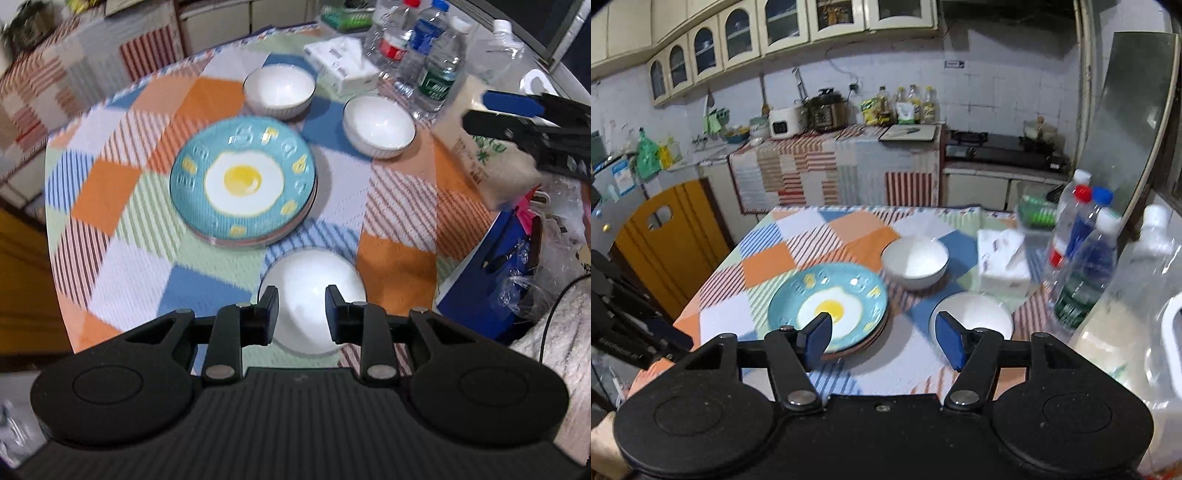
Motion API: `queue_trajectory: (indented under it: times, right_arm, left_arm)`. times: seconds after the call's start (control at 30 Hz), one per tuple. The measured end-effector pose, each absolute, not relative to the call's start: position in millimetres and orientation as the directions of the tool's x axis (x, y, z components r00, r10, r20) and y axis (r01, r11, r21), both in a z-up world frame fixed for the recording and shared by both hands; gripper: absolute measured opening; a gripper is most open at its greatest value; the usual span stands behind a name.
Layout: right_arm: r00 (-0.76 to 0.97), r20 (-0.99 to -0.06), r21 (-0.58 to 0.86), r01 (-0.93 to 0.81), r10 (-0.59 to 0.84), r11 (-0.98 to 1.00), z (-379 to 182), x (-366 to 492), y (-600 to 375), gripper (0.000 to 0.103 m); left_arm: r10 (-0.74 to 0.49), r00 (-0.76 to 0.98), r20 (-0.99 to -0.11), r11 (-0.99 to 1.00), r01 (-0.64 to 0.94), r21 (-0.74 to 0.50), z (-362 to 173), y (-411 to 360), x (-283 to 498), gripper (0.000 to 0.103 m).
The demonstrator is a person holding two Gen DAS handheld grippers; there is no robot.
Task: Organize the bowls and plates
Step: 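Move the right gripper to the rim of a second white bowl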
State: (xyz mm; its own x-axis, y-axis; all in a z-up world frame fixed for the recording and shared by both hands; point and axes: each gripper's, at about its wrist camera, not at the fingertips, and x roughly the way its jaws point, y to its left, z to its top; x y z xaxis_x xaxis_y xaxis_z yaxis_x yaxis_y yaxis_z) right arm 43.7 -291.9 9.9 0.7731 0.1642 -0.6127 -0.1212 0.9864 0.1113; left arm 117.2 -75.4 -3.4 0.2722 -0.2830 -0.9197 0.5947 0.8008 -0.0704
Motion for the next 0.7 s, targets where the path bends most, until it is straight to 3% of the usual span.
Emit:
queue_trajectory:
  times: [0.3, 0.47, 0.53, 0.7]
  right_arm:
    - [0.709, -0.697, 0.276, 0.127, 0.108, 0.953, 4.5, 98.1, -334.7, 0.068]
    - [0.713, -0.693, 0.375, 0.227, 0.109, 0.899, -28.5, 103.8, -347.3, 0.068]
    - [0.719, -0.686, 0.409, 0.253, 0.113, 0.877, -46.4, 104.2, -352.0, 0.068]
    - [0.710, -0.696, 0.433, 0.296, 0.107, 0.852, -80.4, 114.9, -361.0, 0.067]
  left_arm:
    - [-0.348, 0.305, -0.886, 0.772, 0.629, -0.087, -4.6, -117.0, 157.5, 0.027]
    - [-0.395, 0.348, -0.850, 0.768, 0.633, -0.097, -16.8, -136.3, 185.3, 0.033]
    - [-0.419, 0.355, -0.836, 0.770, 0.626, -0.121, -22.5, -143.4, 196.2, 0.041]
    - [-0.467, 0.320, -0.824, 0.775, 0.597, -0.207, -45.8, -166.2, 225.8, 0.042]
